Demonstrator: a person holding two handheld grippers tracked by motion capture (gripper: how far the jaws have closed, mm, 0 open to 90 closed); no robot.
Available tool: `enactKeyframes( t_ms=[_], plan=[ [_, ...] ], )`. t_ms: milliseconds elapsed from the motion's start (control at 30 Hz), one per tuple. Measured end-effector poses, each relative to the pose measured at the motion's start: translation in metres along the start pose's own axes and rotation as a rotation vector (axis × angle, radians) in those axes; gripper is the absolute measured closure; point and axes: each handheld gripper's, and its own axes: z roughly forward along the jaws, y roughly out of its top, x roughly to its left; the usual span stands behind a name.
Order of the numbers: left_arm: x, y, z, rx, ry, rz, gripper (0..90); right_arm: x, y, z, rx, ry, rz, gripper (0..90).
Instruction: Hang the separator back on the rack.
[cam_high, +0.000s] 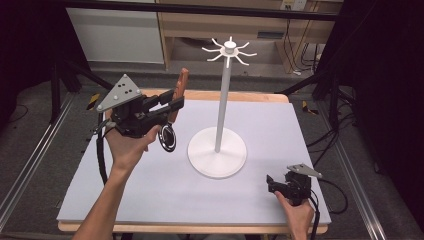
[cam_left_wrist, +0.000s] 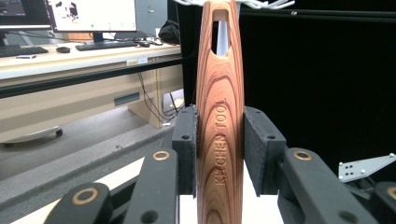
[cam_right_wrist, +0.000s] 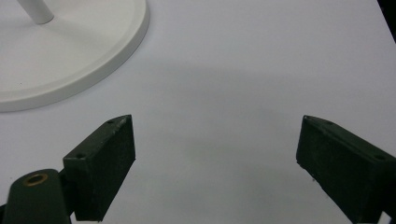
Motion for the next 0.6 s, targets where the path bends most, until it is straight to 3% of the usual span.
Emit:
enactKeyframes(
  t_ms=[600],
  plan=[
    [-0.005, 0.023, 0.026, 0.001, -0.007, 0.022, 67.1, -0.001, 0.001, 0.0, -0.002, 0.0, 0.001, 12.1]
  ],
)
